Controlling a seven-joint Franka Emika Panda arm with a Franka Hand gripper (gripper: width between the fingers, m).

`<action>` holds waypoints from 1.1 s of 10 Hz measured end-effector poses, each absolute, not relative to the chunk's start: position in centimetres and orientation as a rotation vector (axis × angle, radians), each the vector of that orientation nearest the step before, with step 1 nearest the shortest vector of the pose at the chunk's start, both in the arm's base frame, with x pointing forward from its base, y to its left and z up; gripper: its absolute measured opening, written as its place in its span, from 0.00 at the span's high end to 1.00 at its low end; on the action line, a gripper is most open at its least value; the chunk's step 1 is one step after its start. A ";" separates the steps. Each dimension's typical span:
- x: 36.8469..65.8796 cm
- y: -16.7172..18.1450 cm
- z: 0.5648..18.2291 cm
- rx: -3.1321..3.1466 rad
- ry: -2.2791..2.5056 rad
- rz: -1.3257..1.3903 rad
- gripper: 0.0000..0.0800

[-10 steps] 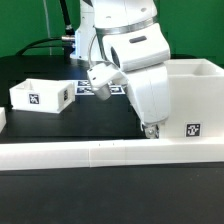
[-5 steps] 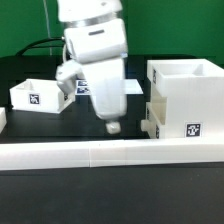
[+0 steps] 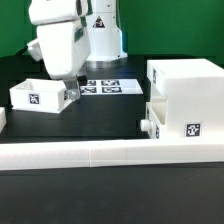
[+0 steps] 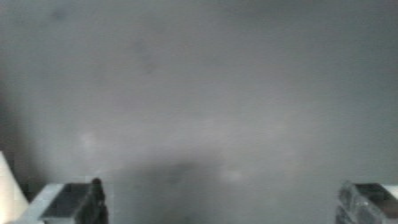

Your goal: Assemble drawer

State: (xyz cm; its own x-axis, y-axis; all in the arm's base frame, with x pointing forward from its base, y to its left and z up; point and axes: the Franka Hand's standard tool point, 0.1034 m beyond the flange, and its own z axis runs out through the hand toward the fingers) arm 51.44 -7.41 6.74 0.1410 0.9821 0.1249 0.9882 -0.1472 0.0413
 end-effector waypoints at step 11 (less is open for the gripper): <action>48.8 -10.8 7.3 -2.927 -0.968 -0.201 0.19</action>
Offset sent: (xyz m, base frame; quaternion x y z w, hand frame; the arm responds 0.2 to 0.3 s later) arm 0.0000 0.0000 0.0000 0.0000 0.0000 0.0650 0.9979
